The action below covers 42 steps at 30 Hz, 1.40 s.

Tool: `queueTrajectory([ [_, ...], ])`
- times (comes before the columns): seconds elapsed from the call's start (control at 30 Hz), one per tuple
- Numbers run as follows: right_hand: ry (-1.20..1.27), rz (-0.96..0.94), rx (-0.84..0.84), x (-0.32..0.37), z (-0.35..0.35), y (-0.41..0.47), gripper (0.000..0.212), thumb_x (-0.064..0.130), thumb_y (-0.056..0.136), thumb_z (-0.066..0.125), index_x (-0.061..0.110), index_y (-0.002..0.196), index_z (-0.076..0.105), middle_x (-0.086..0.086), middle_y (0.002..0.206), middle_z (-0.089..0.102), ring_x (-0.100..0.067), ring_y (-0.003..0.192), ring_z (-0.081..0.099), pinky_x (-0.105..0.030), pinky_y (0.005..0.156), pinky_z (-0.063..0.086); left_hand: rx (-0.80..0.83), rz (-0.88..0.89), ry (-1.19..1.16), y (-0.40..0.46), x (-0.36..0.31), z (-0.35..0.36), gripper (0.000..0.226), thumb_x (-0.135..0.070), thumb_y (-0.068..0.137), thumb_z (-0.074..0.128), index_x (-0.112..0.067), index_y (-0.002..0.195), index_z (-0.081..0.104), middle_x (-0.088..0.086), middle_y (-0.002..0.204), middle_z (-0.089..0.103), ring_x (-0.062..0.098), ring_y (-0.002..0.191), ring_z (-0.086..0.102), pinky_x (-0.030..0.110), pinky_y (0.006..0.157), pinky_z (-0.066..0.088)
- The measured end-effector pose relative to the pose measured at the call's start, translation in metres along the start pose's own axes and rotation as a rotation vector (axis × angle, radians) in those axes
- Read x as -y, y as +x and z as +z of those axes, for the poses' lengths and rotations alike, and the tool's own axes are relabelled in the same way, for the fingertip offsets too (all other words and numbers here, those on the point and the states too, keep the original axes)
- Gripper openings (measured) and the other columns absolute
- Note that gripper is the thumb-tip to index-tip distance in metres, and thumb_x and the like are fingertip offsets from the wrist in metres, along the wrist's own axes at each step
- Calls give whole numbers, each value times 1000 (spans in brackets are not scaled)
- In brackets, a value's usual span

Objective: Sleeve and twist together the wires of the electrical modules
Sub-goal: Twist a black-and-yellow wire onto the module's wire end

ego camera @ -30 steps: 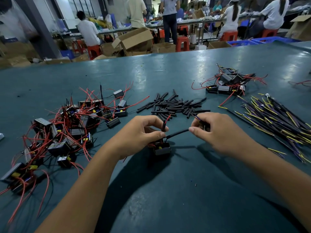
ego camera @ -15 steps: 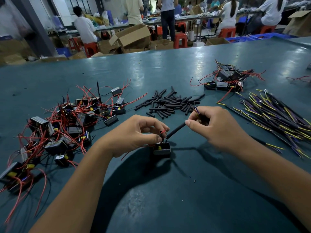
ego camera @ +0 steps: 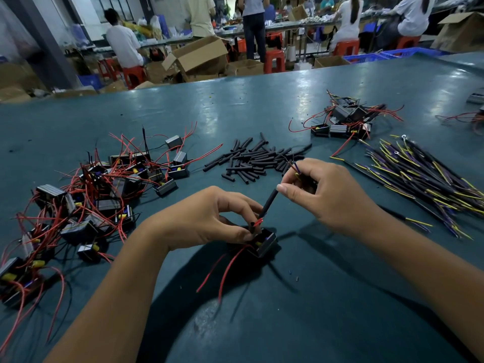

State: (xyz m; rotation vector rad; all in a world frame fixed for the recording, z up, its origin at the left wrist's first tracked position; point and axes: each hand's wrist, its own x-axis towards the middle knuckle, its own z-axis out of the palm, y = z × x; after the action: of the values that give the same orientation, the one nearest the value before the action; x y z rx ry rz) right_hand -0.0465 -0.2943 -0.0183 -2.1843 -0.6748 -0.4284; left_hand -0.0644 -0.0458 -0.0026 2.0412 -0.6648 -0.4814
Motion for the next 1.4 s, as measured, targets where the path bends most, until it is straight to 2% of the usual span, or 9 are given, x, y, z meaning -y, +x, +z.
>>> queueTrajectory([
  [0.13, 0, -16, 6, -1, -1, 1, 13, 30, 88, 73, 27, 79, 63, 13, 72, 57, -8, 61, 49, -12, 57, 35, 2, -12, 9, 2, 1, 0, 13, -19, 85, 80, -25, 97, 80, -12, 130, 63, 19, 117, 65, 47, 97, 55],
  [0.33, -18, 0, 6, -8, -4, 3, 11, 29, 85, 75, 27, 81, 65, 13, 74, 57, -7, 61, 48, -11, 57, 36, 27, -41, 53, 4, -1, 4, 26, -6, 88, 76, -19, 109, 75, -6, 114, 72, 16, 107, 70, 31, 97, 56],
  [0.5, -37, -1, 21, -9, -4, 3, 12, 28, 87, 74, 28, 80, 63, 10, 74, 57, -10, 61, 48, -13, 57, 36, 19, -91, 120, 2, -2, 6, 35, 6, 86, 69, -20, 110, 66, -4, 112, 71, 13, 102, 72, 33, 96, 56],
  [0.7, -31, -11, 49, -10, -8, 4, 12, 26, 88, 73, 25, 81, 64, 13, 73, 56, -15, 63, 50, -18, 57, 38, -54, -62, 341, 1, -1, 3, 41, -19, 85, 77, -41, 113, 57, -21, 110, 63, 1, 106, 60, 17, 85, 48],
  [0.9, -6, -29, 77, -9, -9, 4, 10, 26, 89, 72, 25, 83, 64, 10, 78, 59, -18, 66, 53, -34, 64, 45, -113, -111, 389, 3, 5, 2, 45, -25, 86, 79, -36, 120, 50, -21, 111, 62, -3, 104, 57, 20, 81, 47],
  [1.1, 30, -29, 95, -8, -10, 3, 11, 26, 90, 72, 26, 82, 63, 8, 77, 58, -16, 65, 51, -32, 62, 44, -125, -134, 462, 7, 9, 4, 26, -32, 87, 76, -40, 105, 58, -17, 99, 64, -1, 83, 60, 17, 66, 47],
  [1.17, 40, -18, 110, -9, -10, 3, 12, 27, 90, 71, 27, 81, 63, 8, 77, 58, -12, 64, 50, -29, 62, 43, -142, -145, 511, 9, 11, 6, 23, -36, 89, 72, -40, 108, 60, -16, 99, 61, 2, 82, 60, 19, 67, 50],
  [1.27, 41, -15, 121, -8, -10, 3, 12, 27, 90, 71, 27, 81, 63, 8, 77, 58, -13, 64, 50, -29, 62, 43, -126, -150, 579, 13, 15, 8, 31, -41, 90, 69, -33, 120, 63, -17, 100, 54, 1, 80, 55, 16, 67, 40],
  [1.4, 44, -17, 121, -8, -11, 3, 11, 27, 90, 71, 27, 82, 63, 7, 78, 59, -14, 65, 51, -32, 63, 45, -128, -153, 529, 15, 16, 9, 23, -41, 90, 71, -32, 110, 66, -15, 98, 54, 0, 78, 55, 14, 64, 38],
])
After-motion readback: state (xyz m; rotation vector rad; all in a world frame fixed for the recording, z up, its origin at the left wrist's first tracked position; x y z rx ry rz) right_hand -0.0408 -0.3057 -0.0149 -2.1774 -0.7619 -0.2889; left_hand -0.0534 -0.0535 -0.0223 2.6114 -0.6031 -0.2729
